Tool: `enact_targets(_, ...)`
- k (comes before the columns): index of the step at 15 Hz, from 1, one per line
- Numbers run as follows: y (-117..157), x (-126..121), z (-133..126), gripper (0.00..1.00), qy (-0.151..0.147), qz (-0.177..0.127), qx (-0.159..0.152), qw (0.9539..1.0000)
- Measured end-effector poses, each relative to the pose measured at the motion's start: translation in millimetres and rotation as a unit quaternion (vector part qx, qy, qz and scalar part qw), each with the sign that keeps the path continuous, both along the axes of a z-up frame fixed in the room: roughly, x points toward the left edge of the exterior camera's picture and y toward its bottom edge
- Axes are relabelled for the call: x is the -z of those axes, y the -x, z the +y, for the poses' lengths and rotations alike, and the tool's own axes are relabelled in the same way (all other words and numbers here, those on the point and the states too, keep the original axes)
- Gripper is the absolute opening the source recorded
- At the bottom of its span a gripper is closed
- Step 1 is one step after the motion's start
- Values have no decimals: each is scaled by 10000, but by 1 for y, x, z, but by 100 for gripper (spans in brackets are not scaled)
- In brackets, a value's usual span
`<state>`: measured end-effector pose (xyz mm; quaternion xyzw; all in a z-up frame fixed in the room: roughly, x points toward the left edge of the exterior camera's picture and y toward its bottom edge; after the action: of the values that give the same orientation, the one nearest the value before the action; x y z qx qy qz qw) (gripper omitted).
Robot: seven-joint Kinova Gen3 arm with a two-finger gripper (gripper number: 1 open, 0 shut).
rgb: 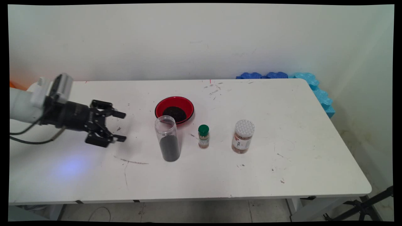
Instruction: Pick up the black seasoning powder from the table
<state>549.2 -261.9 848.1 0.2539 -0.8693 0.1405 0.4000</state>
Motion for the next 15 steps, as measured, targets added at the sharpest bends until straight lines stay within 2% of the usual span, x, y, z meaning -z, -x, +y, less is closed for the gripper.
enact_targets(5, 26, 20, -13, 100, -54, 83, 159, 9998)
enact_targets(15, 55, 41, -27, 100, -203, 197, 432, 9987)
